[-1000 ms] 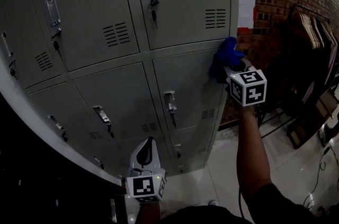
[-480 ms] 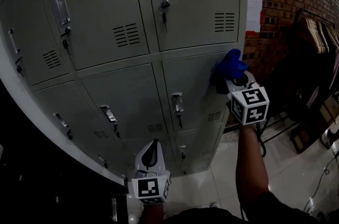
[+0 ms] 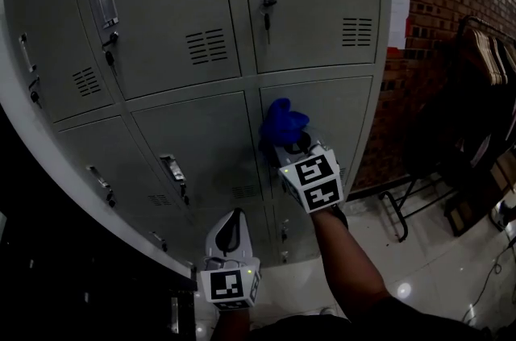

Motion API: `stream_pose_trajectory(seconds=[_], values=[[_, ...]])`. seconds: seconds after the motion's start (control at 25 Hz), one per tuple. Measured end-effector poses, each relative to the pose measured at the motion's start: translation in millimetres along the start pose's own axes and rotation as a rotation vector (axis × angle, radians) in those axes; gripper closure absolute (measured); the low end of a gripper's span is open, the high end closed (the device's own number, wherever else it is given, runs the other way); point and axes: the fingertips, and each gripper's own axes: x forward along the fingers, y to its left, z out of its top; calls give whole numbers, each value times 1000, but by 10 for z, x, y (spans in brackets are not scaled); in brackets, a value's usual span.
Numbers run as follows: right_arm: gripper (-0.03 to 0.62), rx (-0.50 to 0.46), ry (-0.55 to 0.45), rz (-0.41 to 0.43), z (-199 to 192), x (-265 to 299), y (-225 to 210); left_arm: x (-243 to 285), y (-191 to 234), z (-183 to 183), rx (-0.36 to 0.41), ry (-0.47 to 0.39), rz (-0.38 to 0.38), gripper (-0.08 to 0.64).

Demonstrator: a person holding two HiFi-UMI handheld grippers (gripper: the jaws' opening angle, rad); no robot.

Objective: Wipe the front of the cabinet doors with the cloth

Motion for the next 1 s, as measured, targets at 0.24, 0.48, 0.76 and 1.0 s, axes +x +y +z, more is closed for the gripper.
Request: stream_pose_trajectory(seconds=[0.24, 0.48, 0.76, 1.0], values=[[515, -64, 49, -57, -65, 159, 16, 27, 115, -130, 5, 29, 14, 543], [515, -43, 60, -110, -153, 22, -237, 4, 135, -192, 1, 45, 11, 544], [515, -62, 78, -197, -255, -260, -832, 20, 73, -322, -3, 77, -4, 544], [515, -36, 97, -297, -458, -592, -1481, 86, -9, -338, -10, 74, -16, 543]])
